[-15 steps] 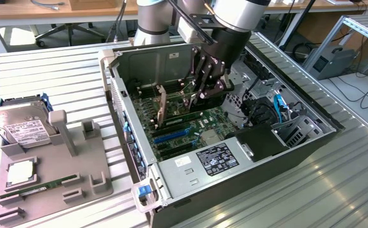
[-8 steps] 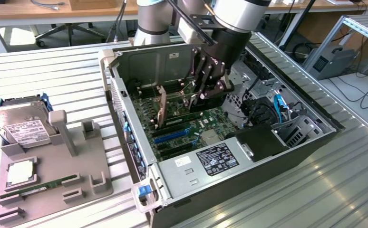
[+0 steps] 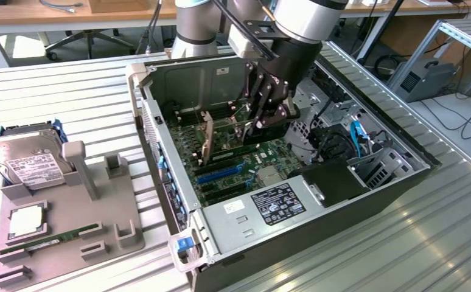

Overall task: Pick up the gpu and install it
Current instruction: 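Insert the gpu into the slot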

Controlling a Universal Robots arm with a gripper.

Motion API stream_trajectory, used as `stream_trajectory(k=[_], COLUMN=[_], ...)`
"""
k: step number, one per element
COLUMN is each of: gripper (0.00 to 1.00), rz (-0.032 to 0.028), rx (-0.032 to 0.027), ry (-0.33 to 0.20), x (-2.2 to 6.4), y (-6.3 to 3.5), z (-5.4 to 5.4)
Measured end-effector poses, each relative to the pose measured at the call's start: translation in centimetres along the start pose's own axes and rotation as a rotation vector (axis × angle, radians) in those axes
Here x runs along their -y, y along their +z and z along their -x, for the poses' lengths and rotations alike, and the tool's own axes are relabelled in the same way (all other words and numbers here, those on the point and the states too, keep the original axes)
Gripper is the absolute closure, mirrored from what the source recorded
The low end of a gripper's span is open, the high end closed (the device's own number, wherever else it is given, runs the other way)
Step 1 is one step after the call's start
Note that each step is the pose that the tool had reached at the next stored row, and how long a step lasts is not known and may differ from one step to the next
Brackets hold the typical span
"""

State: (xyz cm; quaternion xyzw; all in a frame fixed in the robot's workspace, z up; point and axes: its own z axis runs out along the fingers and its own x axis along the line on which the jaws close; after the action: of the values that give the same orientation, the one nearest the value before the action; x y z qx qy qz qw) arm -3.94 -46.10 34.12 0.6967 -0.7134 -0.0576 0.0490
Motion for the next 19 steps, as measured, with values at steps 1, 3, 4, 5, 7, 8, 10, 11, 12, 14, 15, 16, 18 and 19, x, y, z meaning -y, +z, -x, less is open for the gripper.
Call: stream_trajectory(k=[1, 3, 4, 5, 7, 8, 10, 11, 12, 14, 15, 16, 18, 19], gripper=[0.73, 0.73, 0.73, 0.73, 0.73, 0.73, 0.73, 0.73, 0.73, 0.73, 0.73, 0.73, 0.73, 0.73], rz=[0.0000, 0.0000, 0.0000, 0.0000, 0.0000, 0.0000, 0.0000, 0.0000, 0.0000, 0.0000, 0.0000, 0.0000, 0.0000, 0.0000], rx=[0.0000, 0.0000, 0.0000, 0.0000, 0.0000, 0.0000, 0.0000, 0.0000, 0.0000, 0.0000, 0.0000, 0.0000, 0.0000, -0.0001], ry=[0.000, 0.000, 0.000, 0.000, 0.000, 0.000, 0.000, 0.000, 0.000, 0.000, 0.000, 0.000, 0.000, 0.000], x=[0.00, 0.01, 0.02, 0.02, 0.03, 0.03, 0.04, 0.05, 0.05, 0.06, 0.08, 0.09, 0.10, 0.10], y=[0.02, 0.06, 0.09, 0.11, 0.15, 0.16, 0.24, 0.30, 0.32, 0.34, 0.42, 0.51, 0.53, 0.54], z=[-0.02, -0.08, -0.12, -0.14, -0.18, -0.20, -0.27, -0.33, -0.35, -0.38, -0.48, -0.60, -0.62, -0.64])
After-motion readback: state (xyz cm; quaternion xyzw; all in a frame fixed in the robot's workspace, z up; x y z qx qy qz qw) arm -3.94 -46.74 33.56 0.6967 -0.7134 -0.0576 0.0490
